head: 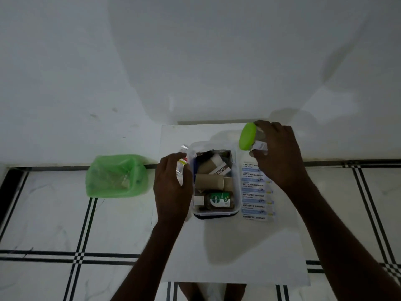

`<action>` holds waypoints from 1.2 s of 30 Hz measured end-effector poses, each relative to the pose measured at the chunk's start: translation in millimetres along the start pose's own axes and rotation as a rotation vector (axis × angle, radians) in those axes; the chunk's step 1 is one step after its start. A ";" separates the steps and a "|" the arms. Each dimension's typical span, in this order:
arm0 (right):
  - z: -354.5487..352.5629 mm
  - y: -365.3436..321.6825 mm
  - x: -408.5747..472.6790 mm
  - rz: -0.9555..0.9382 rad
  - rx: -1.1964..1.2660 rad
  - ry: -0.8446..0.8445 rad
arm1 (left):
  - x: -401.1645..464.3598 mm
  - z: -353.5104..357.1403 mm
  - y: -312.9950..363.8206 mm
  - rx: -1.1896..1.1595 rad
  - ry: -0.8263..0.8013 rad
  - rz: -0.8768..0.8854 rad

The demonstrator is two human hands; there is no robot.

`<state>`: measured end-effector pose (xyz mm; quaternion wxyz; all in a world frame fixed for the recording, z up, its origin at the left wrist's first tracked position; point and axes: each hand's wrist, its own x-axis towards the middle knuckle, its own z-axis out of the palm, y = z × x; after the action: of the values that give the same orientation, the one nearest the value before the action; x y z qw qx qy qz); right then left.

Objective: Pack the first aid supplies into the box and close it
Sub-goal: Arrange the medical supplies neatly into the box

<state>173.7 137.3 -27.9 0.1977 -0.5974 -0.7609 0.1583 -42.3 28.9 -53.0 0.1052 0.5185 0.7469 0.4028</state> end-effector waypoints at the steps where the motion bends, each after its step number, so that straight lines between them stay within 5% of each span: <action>1: -2.3 -16.3 -7.2 -0.035 0.043 0.009 | -6.1 -4.5 -7.5 -0.014 0.002 -0.054; 5: 26.2 -77.8 -33.7 -0.192 0.134 -0.159 | -39.7 -25.0 -50.2 0.177 -0.048 -0.205; 13: 63.5 -66.0 -30.3 -0.144 0.036 -0.281 | -60.2 -1.0 -57.0 0.333 -0.301 -0.266; 18: 65.3 -62.7 -23.3 -0.163 -0.065 -0.328 | -49.1 2.1 -51.4 0.208 -0.241 -0.334; 23: 57.1 -61.5 -27.9 -0.124 0.049 -0.226 | -36.7 -31.2 -24.8 -0.074 0.040 -0.411; 27: 30.5 -69.2 -40.6 0.030 0.296 -0.051 | -29.9 -46.8 25.4 -0.272 0.024 -0.261; 31: 8.1 -74.8 -48.4 0.334 0.664 -0.225 | -21.7 -21.5 53.5 -0.345 -0.182 -0.174; 36: 11.0 -51.3 -44.5 0.373 0.470 -0.124 | -15.8 1.3 40.1 -0.118 -0.361 0.073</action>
<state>134.2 81.9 -18.0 0.2513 -0.6538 -0.5913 0.3997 -7.0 21.5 -29.5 0.2529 0.6021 0.6715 0.3501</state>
